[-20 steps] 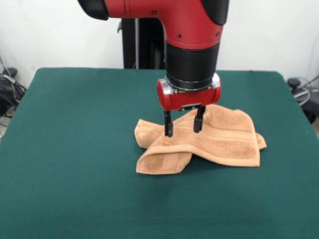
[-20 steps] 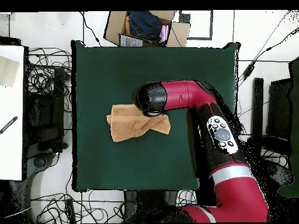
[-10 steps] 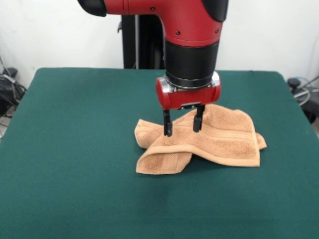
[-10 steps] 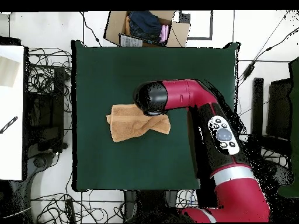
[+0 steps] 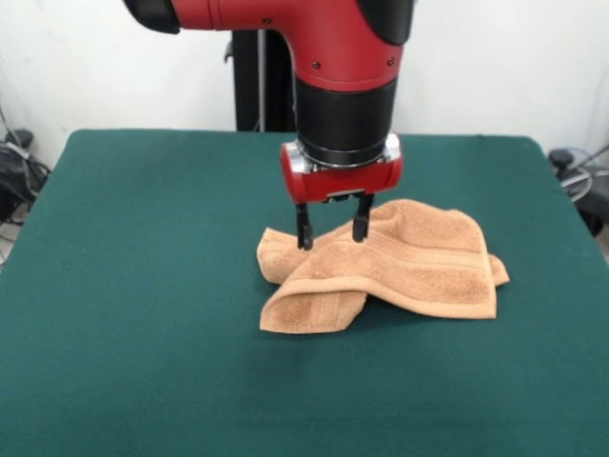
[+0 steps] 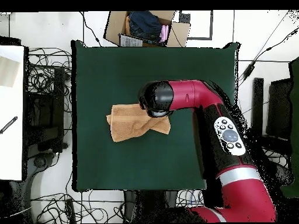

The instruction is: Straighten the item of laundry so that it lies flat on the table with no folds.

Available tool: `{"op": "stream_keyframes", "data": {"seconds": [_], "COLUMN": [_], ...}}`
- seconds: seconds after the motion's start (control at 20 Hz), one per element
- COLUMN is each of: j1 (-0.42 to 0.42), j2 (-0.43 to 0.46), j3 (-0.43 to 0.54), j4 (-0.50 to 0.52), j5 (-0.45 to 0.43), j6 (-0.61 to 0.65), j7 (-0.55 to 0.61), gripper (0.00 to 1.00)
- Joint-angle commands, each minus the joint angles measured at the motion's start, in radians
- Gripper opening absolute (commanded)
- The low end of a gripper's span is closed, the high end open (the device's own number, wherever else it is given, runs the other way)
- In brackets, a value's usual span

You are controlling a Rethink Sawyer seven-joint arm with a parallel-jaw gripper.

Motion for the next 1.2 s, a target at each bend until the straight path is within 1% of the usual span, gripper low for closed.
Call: {"op": "stream_keyframes", "data": {"seconds": [0.05, 0.55, 0.75, 1.2], "j1": [-0.013, -0.018, -0.024, -0.039], "j2": [0.06, 0.088, 0.085, 0.1], "j3": [0.12, 0.153, 0.164, 0.196], "j4": [-0.041, -0.068, -0.065, -0.077], "j5": [-0.002, -0.013, -0.013, -0.007], "j6": [0.174, 0.204, 0.214, 0.274], "j7": [-0.279, -0.303, -0.313, -0.395], "gripper": [1.0, 1.0, 1.0, 1.0]}}
